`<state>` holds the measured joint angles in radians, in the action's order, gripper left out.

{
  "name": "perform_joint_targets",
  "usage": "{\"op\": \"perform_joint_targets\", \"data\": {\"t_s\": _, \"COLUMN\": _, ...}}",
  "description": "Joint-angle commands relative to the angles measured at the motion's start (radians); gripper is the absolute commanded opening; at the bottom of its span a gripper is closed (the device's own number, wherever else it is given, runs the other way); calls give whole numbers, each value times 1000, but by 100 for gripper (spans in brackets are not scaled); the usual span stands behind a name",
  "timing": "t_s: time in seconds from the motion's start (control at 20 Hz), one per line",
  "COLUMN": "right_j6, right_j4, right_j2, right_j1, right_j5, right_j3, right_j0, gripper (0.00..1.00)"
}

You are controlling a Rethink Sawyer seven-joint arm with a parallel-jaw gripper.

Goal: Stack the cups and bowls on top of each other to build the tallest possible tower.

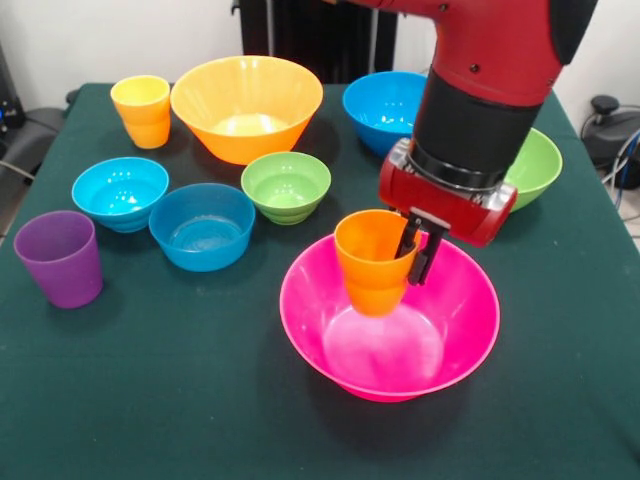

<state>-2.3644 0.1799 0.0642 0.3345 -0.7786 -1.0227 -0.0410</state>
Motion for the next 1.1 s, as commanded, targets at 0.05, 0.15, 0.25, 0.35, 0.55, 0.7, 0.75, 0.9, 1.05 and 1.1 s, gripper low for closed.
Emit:
{"op": "perform_joint_targets", "data": {"t_s": 0.05, "right_j6": -24, "right_j4": -13, "right_j2": -65, "right_j1": -53, "right_j5": 2, "right_j3": -6, "right_j0": -17, "gripper": 0}}
{"op": "perform_joint_targets", "data": {"t_s": 0.15, "right_j6": -27, "right_j4": -17, "right_j2": -70, "right_j1": -55, "right_j5": 22, "right_j3": -15, "right_j0": -20, "gripper": 0}}
{"op": "perform_joint_targets", "data": {"t_s": 0.25, "right_j6": -33, "right_j4": -20, "right_j2": -73, "right_j1": -64, "right_j5": 41, "right_j3": -19, "right_j0": -19, "gripper": 0}}
{"op": "perform_joint_targets", "data": {"t_s": 0.35, "right_j6": -38, "right_j4": -24, "right_j2": -72, "right_j1": -65, "right_j5": 50, "right_j3": -22, "right_j0": -18, "gripper": 0}}
{"op": "perform_joint_targets", "data": {"t_s": 0.55, "right_j6": -34, "right_j4": -31, "right_j2": -75, "right_j1": -72, "right_j5": 53, "right_j3": -10, "right_j0": -20, "gripper": 0}}
{"op": "perform_joint_targets", "data": {"t_s": 0.7, "right_j6": -31, "right_j4": -40, "right_j2": -76, "right_j1": -65, "right_j5": 37, "right_j3": -6, "right_j0": -18, "gripper": 0}}
{"op": "perform_joint_targets", "data": {"t_s": 0.75, "right_j6": -33, "right_j4": -42, "right_j2": -76, "right_j1": -66, "right_j5": 36, "right_j3": -5, "right_j0": -15, "gripper": 0}}
{"op": "perform_joint_targets", "data": {"t_s": 0.9, "right_j6": -34, "right_j4": -54, "right_j2": -82, "right_j1": -70, "right_j5": 21, "right_j3": 13, "right_j0": -9, "gripper": 0}}
{"op": "perform_joint_targets", "data": {"t_s": 1.05, "right_j6": -33, "right_j4": -61, "right_j2": -85, "right_j1": -75, "right_j5": 14, "right_j3": 27, "right_j0": -6, "gripper": 0}}
{"op": "perform_joint_targets", "data": {"t_s": 1.1, "right_j6": -30, "right_j4": -63, "right_j2": -87, "right_j1": -75, "right_j5": 11, "right_j3": 30, "right_j0": -7, "gripper": 0}}
